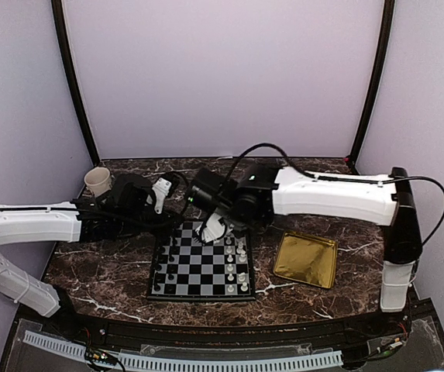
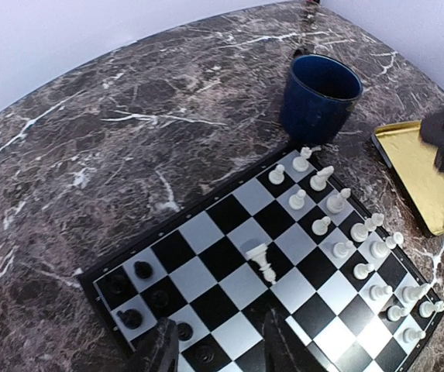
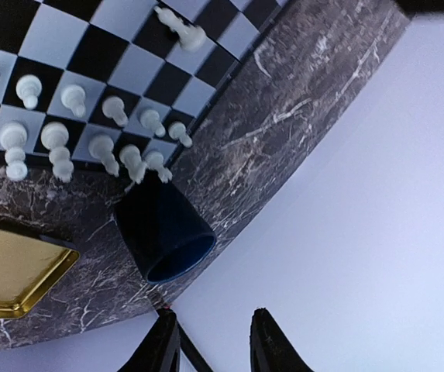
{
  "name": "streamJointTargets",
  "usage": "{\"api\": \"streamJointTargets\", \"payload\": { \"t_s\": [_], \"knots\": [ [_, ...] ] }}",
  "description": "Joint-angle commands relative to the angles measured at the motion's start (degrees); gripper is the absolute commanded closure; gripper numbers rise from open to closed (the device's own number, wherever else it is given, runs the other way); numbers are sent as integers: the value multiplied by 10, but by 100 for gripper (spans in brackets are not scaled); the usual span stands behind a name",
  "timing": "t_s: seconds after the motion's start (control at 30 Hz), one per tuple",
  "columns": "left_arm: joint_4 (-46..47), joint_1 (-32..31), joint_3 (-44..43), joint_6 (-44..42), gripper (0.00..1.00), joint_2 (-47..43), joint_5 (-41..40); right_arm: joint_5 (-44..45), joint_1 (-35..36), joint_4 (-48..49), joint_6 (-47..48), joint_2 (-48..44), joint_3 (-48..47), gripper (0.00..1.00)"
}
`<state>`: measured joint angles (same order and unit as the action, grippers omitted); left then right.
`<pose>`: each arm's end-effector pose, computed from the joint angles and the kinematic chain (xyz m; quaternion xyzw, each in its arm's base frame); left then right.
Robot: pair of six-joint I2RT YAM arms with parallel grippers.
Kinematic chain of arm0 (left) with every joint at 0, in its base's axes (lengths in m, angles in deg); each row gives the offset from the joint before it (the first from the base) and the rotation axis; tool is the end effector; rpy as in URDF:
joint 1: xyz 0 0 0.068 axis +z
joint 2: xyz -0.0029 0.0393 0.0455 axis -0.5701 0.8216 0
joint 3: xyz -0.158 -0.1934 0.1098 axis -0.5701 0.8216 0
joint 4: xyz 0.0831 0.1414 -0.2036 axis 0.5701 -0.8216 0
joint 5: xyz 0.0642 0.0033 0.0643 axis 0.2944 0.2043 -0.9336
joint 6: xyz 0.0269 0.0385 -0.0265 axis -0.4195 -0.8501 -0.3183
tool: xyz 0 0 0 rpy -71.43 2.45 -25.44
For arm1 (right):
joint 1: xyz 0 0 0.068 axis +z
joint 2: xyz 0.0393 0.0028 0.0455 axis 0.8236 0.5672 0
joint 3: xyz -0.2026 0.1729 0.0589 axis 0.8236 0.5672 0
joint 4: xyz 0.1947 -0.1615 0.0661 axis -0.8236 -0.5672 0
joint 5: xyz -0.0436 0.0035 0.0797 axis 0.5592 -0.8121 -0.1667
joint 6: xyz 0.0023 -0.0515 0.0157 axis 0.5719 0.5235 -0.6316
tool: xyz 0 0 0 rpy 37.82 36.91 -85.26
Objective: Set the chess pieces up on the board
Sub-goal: Place the bishop on the chessboard, then pick up the bishop from the chessboard.
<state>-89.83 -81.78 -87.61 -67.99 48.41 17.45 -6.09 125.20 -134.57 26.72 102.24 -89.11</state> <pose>0.1965 -0.2019 0.2483 0.2364 0.8292 -0.1712 0.4766 0.1695 0.3879 0.2697 -0.8108 0.4172 -0.3601 0.1973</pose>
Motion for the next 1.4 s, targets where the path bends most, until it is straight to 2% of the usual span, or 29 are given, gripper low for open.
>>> {"api": "streamJointTargets", "payload": {
  "t_s": [0.0, 0.17, 0.27, 0.33, 0.43, 0.5, 0.53, 0.6, 0.77, 1.1, 1.37],
  "knots": [
    [-22, 2, -61, -27, 60, 75, 82, -106, -61, -40, -61, -83, 34, 67],
    [-111, 2, -169, -87, 60, 189, 93, -249, -154, -10, -139, -174, 125, 68],
    [-213, 3, -240, -139, 59, 244, 98, -354, -218, 17, -183, -229, 176, 68],
    [-292, 3, -288, -192, 57, 280, 137, -424, -259, 37, -211, -273, 208, 68],
    [-358, 3, -325, -258, 57, 308, 159, -526, -314, 65, -239, -316, 259, 65],
    [-366, 4, -325, -296, 56, 311, 167, -590, -345, 76, -240, -346, 289, 49],
    [-369, 4, -324, -319, 56, 312, 175, -622, -364, 88, -243, -363, 302, 37],
    [-389, 5, -329, -344, 55, 319, 181, -676, -389, 120, -258, -391, 325, 0],
    [-404, 8, -331, -356, 55, 333, 207, -724, -401, 92, -278, -371, 311, 2],
    [-378, 8, -316, -351, 57, 364, 144, -759, -401, 87, -286, -360, 311, 0],
    [-398, 6, -311, -330, 61, 366, 103, -760, -400, 77, -285, -351, 308, 11]
  ]
}}
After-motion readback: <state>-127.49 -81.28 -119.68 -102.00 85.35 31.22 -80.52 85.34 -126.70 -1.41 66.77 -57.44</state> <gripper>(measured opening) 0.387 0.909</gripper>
